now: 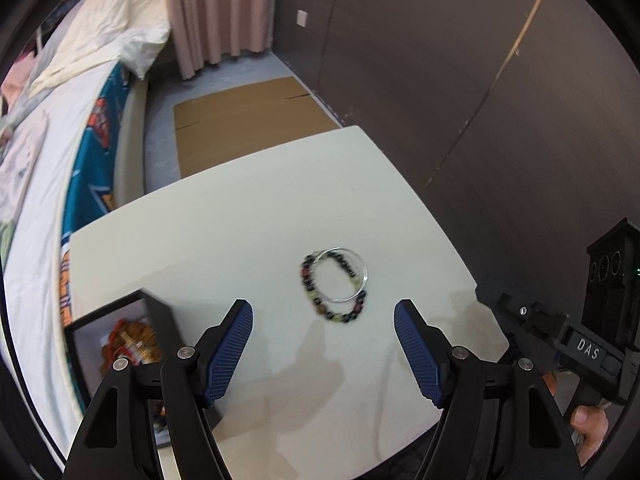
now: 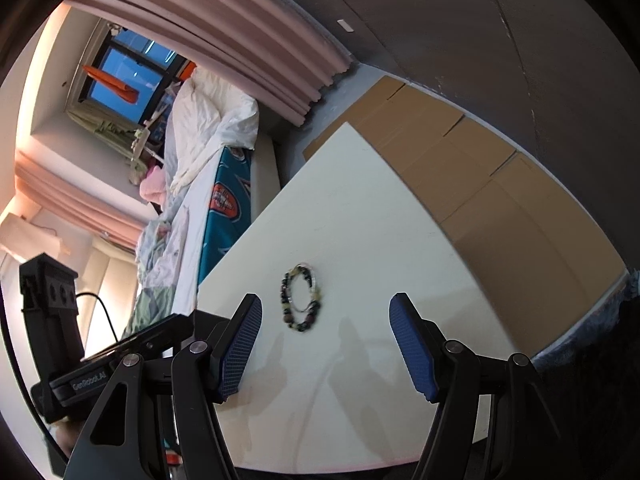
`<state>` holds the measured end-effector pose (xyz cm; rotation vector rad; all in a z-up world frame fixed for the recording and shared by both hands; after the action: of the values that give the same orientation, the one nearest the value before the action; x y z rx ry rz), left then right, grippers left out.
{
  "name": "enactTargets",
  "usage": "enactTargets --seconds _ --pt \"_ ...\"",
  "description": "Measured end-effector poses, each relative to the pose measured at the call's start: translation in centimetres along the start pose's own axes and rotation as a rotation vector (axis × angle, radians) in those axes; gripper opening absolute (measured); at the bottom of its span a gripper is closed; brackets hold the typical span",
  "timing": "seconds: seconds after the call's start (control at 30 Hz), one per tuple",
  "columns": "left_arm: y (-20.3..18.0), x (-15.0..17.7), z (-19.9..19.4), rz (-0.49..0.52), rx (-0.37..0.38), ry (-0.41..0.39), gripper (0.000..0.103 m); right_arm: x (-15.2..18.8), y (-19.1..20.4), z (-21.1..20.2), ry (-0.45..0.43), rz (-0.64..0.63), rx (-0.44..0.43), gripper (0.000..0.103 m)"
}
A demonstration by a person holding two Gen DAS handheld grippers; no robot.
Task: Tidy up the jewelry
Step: 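Move the left gripper to the silver hoop bracelet and grasp the hoop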
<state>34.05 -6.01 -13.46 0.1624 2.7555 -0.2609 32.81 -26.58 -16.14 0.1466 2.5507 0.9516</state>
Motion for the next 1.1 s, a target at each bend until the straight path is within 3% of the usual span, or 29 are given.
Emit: enactTargets --seconds 0.1,0.27,0.4,0.47,0.7,1.1 --pt "-1.3 -0.5 1.5 0.030 0.002 0.020 0.066 -0.2 -1.1 -0.1 -0.006 0.015 0.003 0.067" --pt "-2.5 -1.1 4.1 0.036 0.032 0.078 0.041 -0.7 -2.5 -0.5 -0.022 0.037 0.000 0.067" --pt "-3.2 -2.0 5.7 0.035 0.046 0.107 0.038 -0.7 -3.0 -0.3 -0.017 0.048 -0.006 0.067" --pt "-3.4 -2.4 6.5 0.035 0.043 0.126 0.030 -0.6 -3.2 -0.3 -0.016 0.049 -0.006 0.067" --pt "-3.9 -3.5 8.4 0.018 0.037 0.176 0.022 -0.7 -4.0 -0.2 -0.018 0.071 -0.008 0.067" --pt "-3.6 -3.5 10.9 -0.017 0.007 0.223 0.021 -0.5 -4.8 -0.5 -0.020 0.087 -0.006 0.067"
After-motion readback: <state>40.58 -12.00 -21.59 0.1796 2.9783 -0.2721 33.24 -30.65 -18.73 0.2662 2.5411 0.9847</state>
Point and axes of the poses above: each gripper's, at about its wrist camera, not at the fingertips, and z roughly the way its jaws point, y to its left, x to its underside, the point moved 6 cm from there along z, roughly the way its jaws point, and after that the axes turned 6 degrees about y, right-handed, at the moved point
